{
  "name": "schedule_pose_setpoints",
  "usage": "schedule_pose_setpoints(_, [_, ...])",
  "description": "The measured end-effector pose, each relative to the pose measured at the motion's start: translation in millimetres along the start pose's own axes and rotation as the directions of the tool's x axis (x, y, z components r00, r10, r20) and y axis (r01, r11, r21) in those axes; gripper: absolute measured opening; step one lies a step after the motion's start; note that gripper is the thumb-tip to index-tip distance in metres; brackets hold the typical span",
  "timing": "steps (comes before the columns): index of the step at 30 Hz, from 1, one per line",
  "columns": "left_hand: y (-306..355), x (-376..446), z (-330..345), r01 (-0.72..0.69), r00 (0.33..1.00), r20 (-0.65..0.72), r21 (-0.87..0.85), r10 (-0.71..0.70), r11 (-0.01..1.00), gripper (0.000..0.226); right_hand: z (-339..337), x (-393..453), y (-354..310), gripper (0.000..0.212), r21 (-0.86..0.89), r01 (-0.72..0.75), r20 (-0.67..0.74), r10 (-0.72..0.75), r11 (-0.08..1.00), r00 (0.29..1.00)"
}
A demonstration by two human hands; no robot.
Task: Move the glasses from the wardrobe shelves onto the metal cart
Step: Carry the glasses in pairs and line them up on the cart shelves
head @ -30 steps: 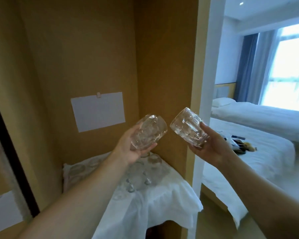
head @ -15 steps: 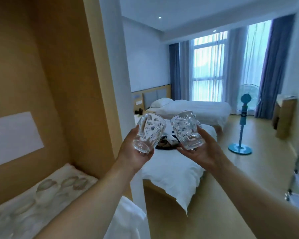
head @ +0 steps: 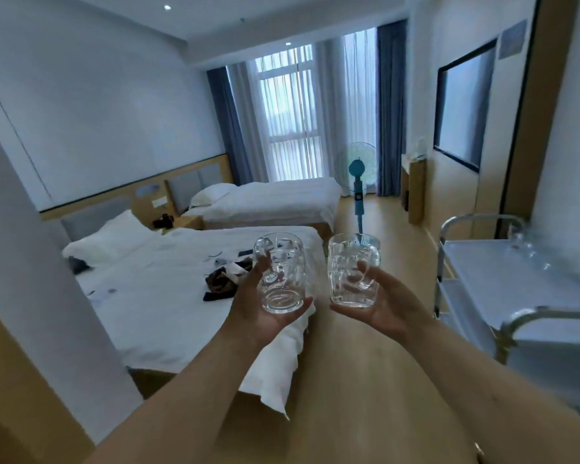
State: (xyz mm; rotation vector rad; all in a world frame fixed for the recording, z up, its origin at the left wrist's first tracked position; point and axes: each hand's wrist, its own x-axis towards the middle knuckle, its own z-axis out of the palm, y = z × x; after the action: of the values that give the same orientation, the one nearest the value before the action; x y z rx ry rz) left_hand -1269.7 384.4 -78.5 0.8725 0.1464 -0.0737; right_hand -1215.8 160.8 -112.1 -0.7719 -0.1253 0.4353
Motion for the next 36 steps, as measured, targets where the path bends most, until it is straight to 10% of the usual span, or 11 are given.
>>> schedule_pose_setpoints(6, [-34.0,58.8,25.9,0.116,0.992,0.048,-0.025,-0.114,0.993,0.037,-50.1,20.4,-29.1,0.055,-0.082,-0.003,0.01,0.003,0.997,1.0])
schedule_pose_setpoints(12, [-59.8,112.4,23.6,0.239,0.953,0.203,-0.038,-0.226,0.97,0.076,-102.3,39.4,-41.6,0.081,-0.056,-0.034,0.025,0.035,0.998,0.999])
schedule_pose_setpoints(21, [-101.4,207.7,50.8,0.402,0.879,0.269,0.023,-0.393,0.915,0.064,-160.5,59.2,-62.5,0.095,-0.041,0.039,-0.201,-0.047,0.998,0.979])
schedule_pose_setpoints(36, [-130.7,420.7,106.4,0.513,0.572,0.547,0.343,-0.611,0.787,0.035,-233.0,153.4,-116.8,0.054,-0.031,0.226,-0.569,-0.203,0.974,0.797])
